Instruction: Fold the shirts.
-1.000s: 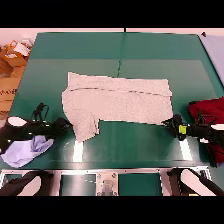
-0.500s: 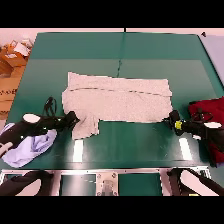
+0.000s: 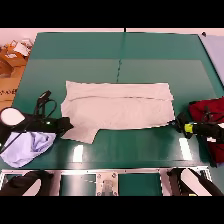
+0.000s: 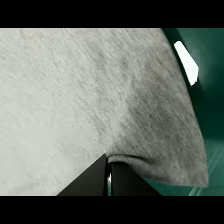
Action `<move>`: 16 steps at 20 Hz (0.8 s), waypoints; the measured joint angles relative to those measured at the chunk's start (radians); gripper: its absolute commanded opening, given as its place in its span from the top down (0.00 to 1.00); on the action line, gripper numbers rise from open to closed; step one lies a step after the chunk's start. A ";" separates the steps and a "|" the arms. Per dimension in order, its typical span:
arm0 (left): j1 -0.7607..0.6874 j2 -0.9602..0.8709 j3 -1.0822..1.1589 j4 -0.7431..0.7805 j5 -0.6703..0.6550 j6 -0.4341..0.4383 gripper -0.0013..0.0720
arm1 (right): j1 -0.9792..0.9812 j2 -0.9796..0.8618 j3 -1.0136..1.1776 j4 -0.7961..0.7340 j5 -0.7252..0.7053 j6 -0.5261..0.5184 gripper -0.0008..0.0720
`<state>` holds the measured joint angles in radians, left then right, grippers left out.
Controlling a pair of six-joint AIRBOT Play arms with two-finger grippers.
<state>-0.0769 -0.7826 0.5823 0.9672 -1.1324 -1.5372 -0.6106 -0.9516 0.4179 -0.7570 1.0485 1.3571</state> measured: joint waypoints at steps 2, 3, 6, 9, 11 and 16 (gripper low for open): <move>0.000 0.048 0.016 0.031 -0.044 -0.035 0.96 | -0.030 0.060 0.026 -0.008 0.073 0.002 0.97; 0.000 0.063 0.027 0.040 -0.051 -0.045 0.96 | -0.037 0.079 0.044 -0.005 0.097 0.007 0.97; 0.000 0.080 0.081 0.061 -0.032 -0.063 0.96 | -0.029 0.100 0.118 0.016 0.142 0.017 0.97; 0.000 0.018 0.165 0.072 0.017 -0.057 0.96 | 0.031 0.060 0.216 0.056 0.137 0.021 0.97; 0.000 -0.067 0.240 0.079 0.043 -0.044 0.96 | 0.082 -0.006 0.300 0.075 0.100 0.031 0.97; 0.000 -0.382 0.502 0.094 0.117 -0.014 0.96 | 0.206 -0.295 0.541 0.091 0.021 0.051 0.97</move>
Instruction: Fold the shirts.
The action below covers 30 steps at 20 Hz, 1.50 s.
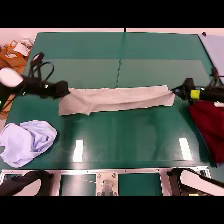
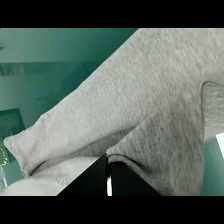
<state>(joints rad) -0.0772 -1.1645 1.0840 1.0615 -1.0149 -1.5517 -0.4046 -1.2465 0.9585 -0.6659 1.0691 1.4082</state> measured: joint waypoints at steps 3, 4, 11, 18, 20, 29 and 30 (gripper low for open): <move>0.000 -0.226 0.167 0.003 0.025 0.014 0.71 | 0.060 -0.229 0.151 0.011 -0.043 0.003 0.52; 0.000 -0.300 0.222 0.003 0.039 0.019 0.16 | 0.072 -0.303 0.200 0.019 -0.058 0.003 0.21; 0.072 -0.512 0.490 0.008 0.129 -0.018 0.08 | 0.015 -0.619 0.585 0.040 0.004 -0.023 0.19; 0.122 -0.536 0.599 0.003 -0.046 -0.041 0.08 | -0.135 -0.670 0.664 -0.094 0.256 -0.152 0.19; 0.119 -0.537 0.605 -0.004 -0.062 -0.044 0.66 | -0.142 -0.683 0.644 -0.118 0.291 -0.202 0.19; 0.059 -0.538 0.611 -0.023 -0.083 0.001 0.96 | -0.008 -0.756 0.634 -0.144 0.341 -0.322 0.98; 0.047 -0.538 0.611 -0.025 -0.085 0.003 0.96 | 0.003 -0.761 0.645 -0.151 0.357 -0.326 0.97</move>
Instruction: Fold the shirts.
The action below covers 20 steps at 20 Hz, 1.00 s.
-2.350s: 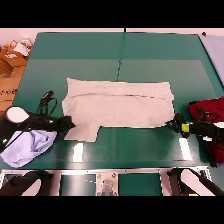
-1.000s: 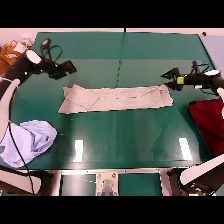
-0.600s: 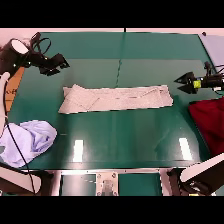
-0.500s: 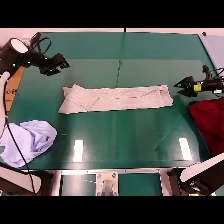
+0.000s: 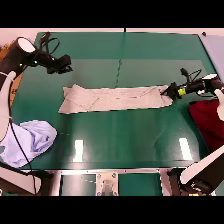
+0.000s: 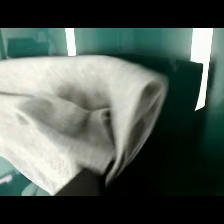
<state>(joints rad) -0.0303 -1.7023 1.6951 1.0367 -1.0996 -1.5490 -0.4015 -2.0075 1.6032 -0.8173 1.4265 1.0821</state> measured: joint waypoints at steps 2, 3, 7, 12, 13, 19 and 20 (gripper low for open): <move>-0.034 -0.001 0.000 0.000 0.006 0.002 0.96 | 0.015 0.006 0.030 0.012 0.034 -0.016 0.97; -0.058 -0.005 0.000 -0.002 0.015 0.003 0.96 | 0.019 0.019 0.043 0.025 0.060 -0.019 0.97; -0.202 -0.044 -0.003 -0.008 0.072 0.005 0.96 | 0.027 0.142 0.085 0.082 0.147 0.010 0.97; -0.441 -0.195 0.006 -0.123 0.234 0.008 0.96 | 0.036 0.356 0.100 0.105 0.262 0.109 0.97; -0.480 -0.230 0.015 -0.162 0.261 0.010 0.96 | 0.041 0.389 0.101 0.108 0.278 0.126 0.97; -0.626 -0.392 0.093 -0.345 0.332 0.029 0.96 | 0.081 0.500 0.101 0.120 0.330 0.210 0.97; -0.631 -0.402 0.099 -0.360 0.309 0.034 0.96 | 0.090 0.507 0.100 0.123 0.335 0.215 0.97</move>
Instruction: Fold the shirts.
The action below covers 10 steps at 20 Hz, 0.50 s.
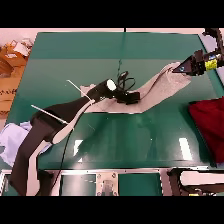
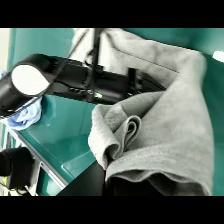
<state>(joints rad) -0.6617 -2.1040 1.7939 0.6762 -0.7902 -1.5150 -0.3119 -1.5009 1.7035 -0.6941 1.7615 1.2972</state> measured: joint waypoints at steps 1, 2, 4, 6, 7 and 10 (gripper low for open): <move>0.003 -0.005 0.005 -0.008 -0.032 0.010 0.96 | 0.005 0.004 0.000 0.003 0.003 0.003 0.97; 0.017 -0.002 0.011 -0.011 -0.068 0.022 0.96 | 0.011 0.007 0.000 0.007 0.002 0.008 0.97; 0.062 0.026 0.027 -0.006 -0.165 0.042 0.96 | 0.030 0.011 -0.001 0.020 -0.007 0.024 0.97; 0.131 0.075 0.060 0.024 -0.274 0.056 0.96 | 0.059 0.013 -0.003 0.031 -0.023 0.041 0.97; 0.170 0.104 0.081 0.048 -0.333 0.061 0.96 | 0.084 0.013 -0.006 0.035 -0.035 0.056 0.97; 0.308 0.203 0.170 0.123 -0.519 0.069 0.96 | 0.196 0.014 -0.037 0.043 -0.105 0.101 0.97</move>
<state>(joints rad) -0.3538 -1.9015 1.9640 0.7990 -1.3090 -1.4456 -0.1158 -1.4864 1.6669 -0.6506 1.6566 1.3983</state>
